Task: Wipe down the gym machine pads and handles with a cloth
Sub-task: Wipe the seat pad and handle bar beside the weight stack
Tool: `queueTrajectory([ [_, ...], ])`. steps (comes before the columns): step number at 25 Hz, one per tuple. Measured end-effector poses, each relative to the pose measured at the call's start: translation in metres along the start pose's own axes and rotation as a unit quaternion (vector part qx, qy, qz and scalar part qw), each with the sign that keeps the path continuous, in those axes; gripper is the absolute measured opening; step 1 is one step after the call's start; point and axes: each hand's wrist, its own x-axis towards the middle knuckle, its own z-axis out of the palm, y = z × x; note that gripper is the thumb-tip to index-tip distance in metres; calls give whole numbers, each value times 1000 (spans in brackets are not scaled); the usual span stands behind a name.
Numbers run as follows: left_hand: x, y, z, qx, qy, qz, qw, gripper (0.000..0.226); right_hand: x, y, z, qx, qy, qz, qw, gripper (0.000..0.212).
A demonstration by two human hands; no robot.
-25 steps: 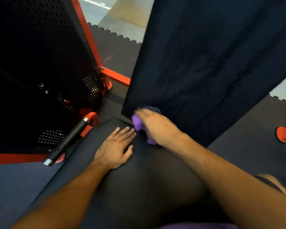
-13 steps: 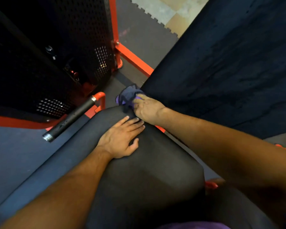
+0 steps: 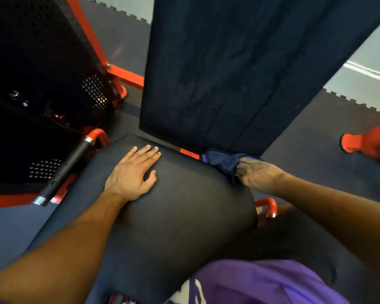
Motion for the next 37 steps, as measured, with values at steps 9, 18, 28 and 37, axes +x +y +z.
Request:
queueTrajectory([
  [9,0,1,0,-3,6,1,1000,60,-100,0,-13,389,38,220,894,45],
  [18,8,9,-3,24,7,-30,999,70,-73,-60,-56,653,375,375,541,39],
  [28,64,88,46,19,2,-43,999,87,-75,-70,-68,465,601,455,465,28],
  [37,66,87,48,21,-4,-39,999,88,16,-8,-29,73,431,441,784,71],
])
